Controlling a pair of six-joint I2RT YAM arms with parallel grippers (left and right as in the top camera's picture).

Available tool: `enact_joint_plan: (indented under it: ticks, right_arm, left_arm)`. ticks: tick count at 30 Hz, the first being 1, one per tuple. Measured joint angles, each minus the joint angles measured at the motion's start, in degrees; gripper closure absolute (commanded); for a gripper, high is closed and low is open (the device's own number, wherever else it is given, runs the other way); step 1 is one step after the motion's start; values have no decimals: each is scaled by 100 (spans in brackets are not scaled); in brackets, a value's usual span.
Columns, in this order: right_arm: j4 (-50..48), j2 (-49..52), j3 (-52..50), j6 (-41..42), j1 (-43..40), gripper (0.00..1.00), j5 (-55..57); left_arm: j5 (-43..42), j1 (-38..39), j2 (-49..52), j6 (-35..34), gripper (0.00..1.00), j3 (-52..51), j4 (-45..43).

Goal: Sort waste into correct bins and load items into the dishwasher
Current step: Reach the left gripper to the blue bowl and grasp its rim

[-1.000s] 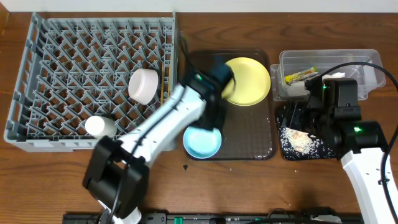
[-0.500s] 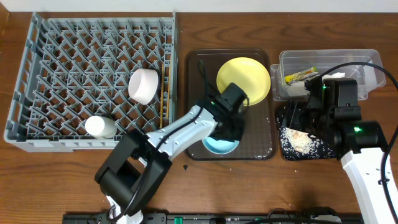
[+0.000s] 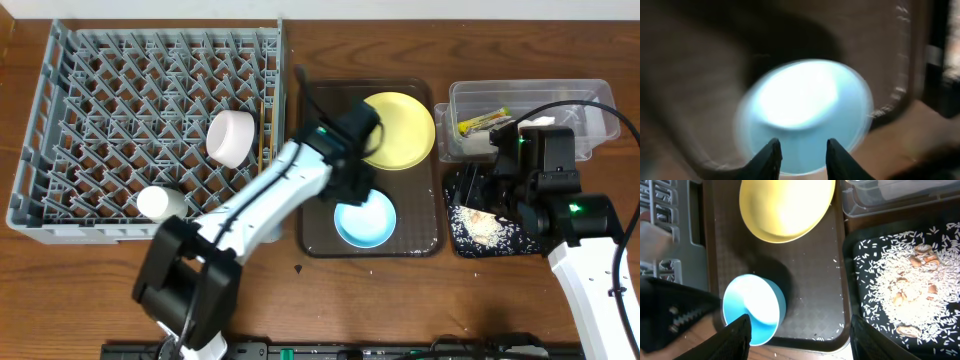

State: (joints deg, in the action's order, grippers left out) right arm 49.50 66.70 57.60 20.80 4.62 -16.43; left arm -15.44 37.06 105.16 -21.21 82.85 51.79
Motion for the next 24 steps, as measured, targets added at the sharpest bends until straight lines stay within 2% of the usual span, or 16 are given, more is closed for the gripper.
enact_joint_plan:
  ticks: [2, 6, 12, 16, 24]
  right_arm:
    - [-22, 0, 0, -2, 0, 39, 0]
    - [-59, 0, 0, -2, 0, 39, 15]
    - [-116, 0, 0, 0, 0, 38, 22]
    - [-133, 0, 0, 0, 0, 38, 31]
    - [-129, 0, 0, 0, 0, 39, 35]
  left_arm:
    - [245, -153, -28, 173, 62, -48, -7]
    - [492, -219, 22, 496, 62, -518, -122]
    - [192, -197, 278, 953, 62, -1064, -511]
    - [57, -197, 280, 1119, 78, -1228, -896]
    - [15, -197, 280, 1209, 81, -1513, -1615]
